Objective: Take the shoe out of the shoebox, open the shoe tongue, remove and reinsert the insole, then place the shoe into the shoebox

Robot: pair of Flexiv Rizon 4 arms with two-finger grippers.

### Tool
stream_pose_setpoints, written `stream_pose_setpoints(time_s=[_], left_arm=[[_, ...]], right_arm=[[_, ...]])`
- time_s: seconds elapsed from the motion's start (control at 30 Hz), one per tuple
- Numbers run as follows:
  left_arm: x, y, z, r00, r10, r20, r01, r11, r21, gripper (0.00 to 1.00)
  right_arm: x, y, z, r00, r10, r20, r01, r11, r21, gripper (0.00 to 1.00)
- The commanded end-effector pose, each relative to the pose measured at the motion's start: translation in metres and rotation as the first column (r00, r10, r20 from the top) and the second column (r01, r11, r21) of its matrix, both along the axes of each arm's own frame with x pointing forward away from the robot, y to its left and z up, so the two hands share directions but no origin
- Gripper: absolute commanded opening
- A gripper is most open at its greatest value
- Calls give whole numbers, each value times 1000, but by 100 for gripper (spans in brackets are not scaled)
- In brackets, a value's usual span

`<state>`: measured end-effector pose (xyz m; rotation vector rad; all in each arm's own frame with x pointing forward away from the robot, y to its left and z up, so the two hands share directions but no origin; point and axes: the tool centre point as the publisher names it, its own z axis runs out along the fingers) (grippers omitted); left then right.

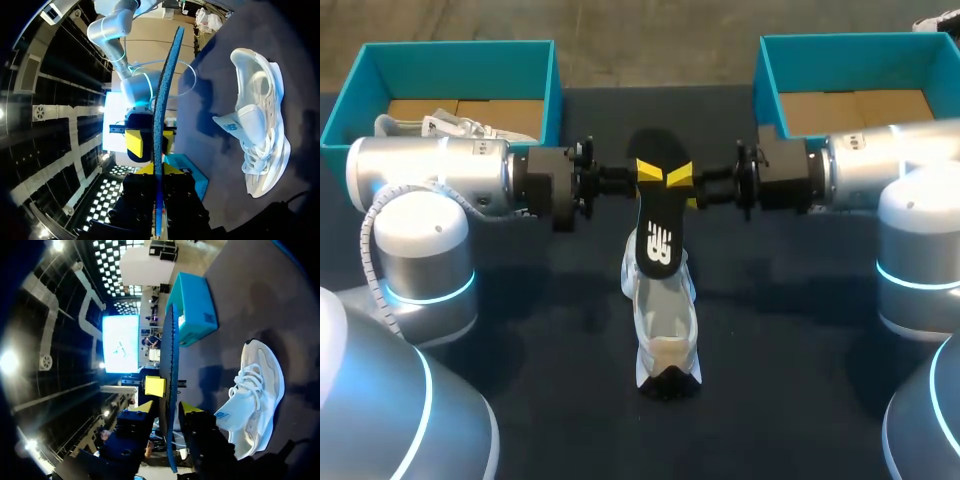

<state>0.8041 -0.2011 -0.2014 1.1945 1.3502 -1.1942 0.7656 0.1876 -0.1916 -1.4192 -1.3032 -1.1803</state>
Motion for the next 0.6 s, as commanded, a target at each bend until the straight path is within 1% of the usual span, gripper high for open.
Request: stream_pose_setpoints(time_s=[0.03,0.2,0.3,0.43,0.5,0.6], left_arm=[[-5,9,1,1000,-14,-13,15,1000,15,0],[-13,27,2,998,-38,-59,40,999,26,0],[-20,37,2,995,-55,-86,58,998,33,0],[-31,46,4,989,-81,-120,88,995,50,0],[-39,50,6,983,-107,-148,118,991,68,0],[-50,57,8,972,-129,-194,145,987,70,0]], right_arm=[[-6,-14,1,1000,-19,-7,19,1000,-13,100],[-13,-34,-1,999,-38,24,39,999,-33,100],[-15,-44,-1,998,-18,52,22,998,-67,100],[-17,-58,-3,995,27,93,-15,991,-133,100],[-18,-65,-4,994,45,100,-27,984,-174,100],[-22,-75,-3,984,80,156,-41,970,-238,100]])
